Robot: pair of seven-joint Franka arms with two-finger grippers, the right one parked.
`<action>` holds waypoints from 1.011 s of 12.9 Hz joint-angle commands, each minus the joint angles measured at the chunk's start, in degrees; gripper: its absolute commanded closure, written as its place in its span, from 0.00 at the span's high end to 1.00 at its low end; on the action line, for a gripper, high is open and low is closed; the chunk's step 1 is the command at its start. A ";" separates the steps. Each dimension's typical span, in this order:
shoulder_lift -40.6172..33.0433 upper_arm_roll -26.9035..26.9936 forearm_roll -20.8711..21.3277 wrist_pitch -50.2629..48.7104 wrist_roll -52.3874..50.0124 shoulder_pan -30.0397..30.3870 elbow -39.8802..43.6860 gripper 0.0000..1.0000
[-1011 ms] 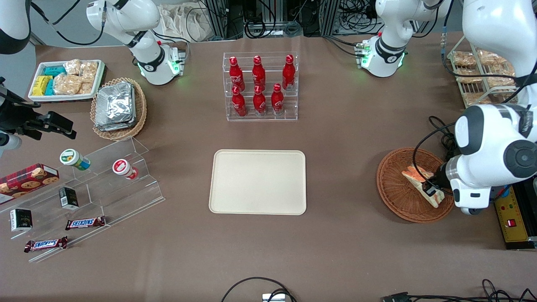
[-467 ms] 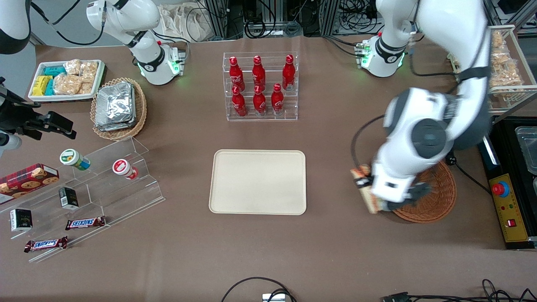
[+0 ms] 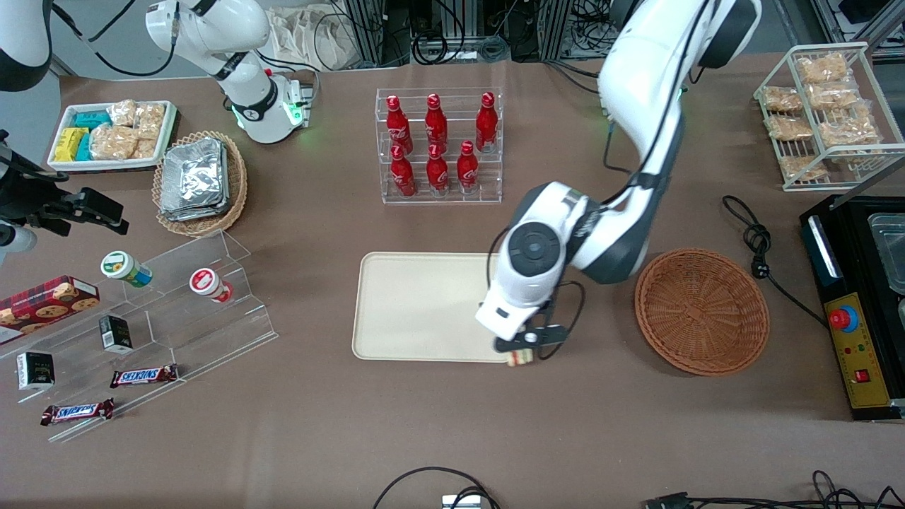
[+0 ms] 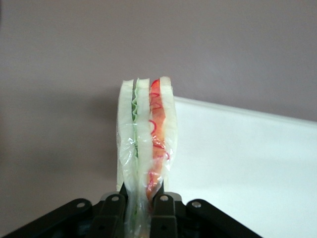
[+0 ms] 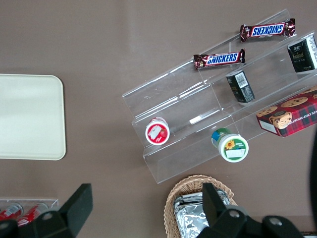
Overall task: Place sandwich from basket to tray
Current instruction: 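Lift the sandwich and carry it with the left gripper to the tray, then lower the sandwich onto the tray and open the left gripper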
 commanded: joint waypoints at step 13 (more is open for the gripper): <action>2.73 -4.49 -0.19 -4.93 5.73 0.83 2.53 1.00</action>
